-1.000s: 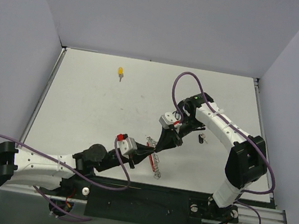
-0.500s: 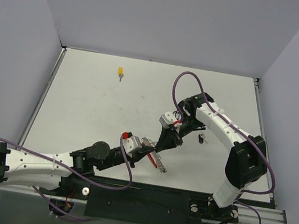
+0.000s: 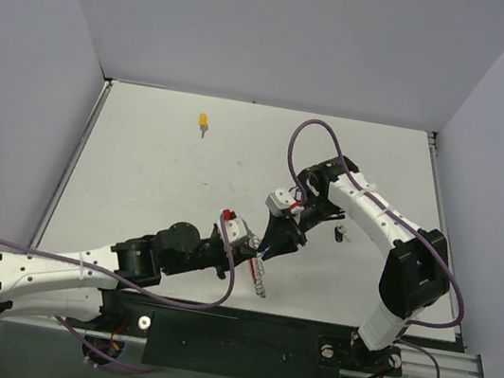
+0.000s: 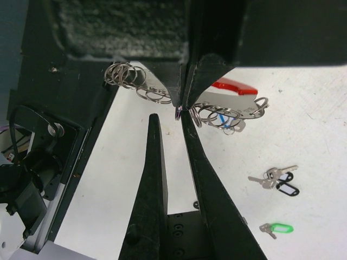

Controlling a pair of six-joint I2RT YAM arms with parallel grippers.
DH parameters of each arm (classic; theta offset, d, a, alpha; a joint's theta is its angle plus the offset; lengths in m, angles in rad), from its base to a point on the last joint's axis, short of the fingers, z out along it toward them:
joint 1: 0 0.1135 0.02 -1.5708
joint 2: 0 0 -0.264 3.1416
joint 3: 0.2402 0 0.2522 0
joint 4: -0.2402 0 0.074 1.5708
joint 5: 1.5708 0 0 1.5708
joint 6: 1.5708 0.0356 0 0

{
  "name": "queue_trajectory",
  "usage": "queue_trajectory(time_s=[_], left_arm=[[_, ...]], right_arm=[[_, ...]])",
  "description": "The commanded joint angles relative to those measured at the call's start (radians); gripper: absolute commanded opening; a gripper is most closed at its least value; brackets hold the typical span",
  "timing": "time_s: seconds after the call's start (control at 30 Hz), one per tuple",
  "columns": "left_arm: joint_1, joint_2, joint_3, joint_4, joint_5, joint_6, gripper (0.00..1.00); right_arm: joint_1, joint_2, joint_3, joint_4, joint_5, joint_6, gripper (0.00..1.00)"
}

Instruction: Put the keys on the keyring

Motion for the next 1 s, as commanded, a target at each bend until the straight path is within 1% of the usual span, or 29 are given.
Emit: queue_trajectory(time_s=[0.0, 0.4, 0.73, 0.97], left_arm=[[0.025, 0.023, 0.098, -0.07, 0.037, -0.032, 0.0], [0.049, 0.045, 0.136, -0.096, 0.051, -0.069, 0.0], [0.051, 0.06, 0.152, -0.085, 0.039, -0.092, 0.0], [0.049, 0.069, 0.164, -0.084, 0.013, -0.113, 0.0]], right_arm=[[0.03, 0.002, 0.036, -0.269, -0.045, 0.006, 0.2], [0.035, 0.022, 0.045, -0.267, -0.035, 0.015, 0.19], [0.036, 0.036, 0.052, -0.267, -0.038, 0.023, 0.12], [0.035, 0.039, 0.052, -0.267, -0.037, 0.023, 0.13]])
